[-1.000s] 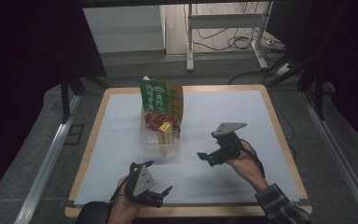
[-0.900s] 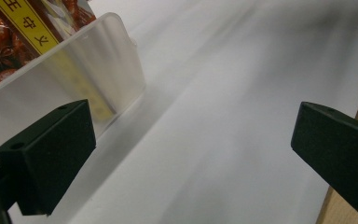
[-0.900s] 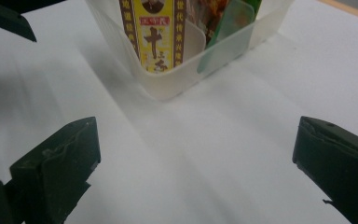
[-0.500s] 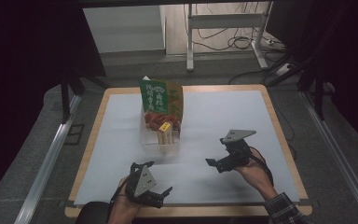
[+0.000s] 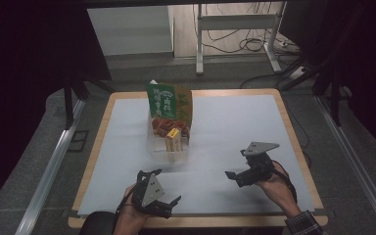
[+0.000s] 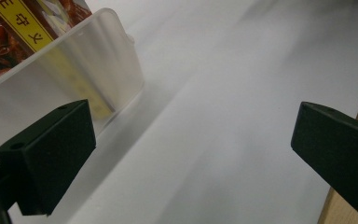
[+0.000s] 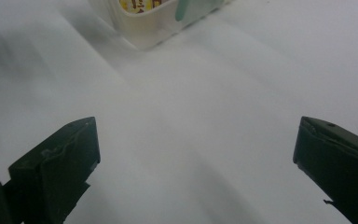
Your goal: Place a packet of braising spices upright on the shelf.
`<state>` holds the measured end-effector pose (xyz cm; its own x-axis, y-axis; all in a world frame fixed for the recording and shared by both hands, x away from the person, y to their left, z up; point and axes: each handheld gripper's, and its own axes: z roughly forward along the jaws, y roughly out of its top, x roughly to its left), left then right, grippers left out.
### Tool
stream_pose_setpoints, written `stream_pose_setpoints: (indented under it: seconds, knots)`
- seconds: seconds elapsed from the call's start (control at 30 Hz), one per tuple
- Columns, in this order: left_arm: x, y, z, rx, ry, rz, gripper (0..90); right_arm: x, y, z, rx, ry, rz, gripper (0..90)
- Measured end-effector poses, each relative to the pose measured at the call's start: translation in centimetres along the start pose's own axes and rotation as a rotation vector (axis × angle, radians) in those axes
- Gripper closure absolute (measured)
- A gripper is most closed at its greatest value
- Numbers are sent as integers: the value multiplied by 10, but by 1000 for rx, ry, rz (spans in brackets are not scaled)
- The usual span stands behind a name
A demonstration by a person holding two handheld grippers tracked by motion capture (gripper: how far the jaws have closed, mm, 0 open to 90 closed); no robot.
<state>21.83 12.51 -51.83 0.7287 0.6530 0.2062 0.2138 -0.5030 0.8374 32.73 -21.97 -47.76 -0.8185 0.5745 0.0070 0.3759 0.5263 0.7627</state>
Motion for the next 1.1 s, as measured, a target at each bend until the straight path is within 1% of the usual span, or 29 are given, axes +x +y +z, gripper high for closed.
stream_pose_setpoints:
  seconds: [0.53, 0.83, 1.1]
  knots:
    - [1, 0, 0, 2, 3, -2, 0, -5, -17, -25, -5, -43, 33, 0]
    - [1, 0, 0, 2, 3, -3, 0, -8, -31, -39, -8, -72, 55, 0]
    - [1, 0, 1, 5, 3, -1, 0, -10, -44, -53, -10, -97, 87, 0]
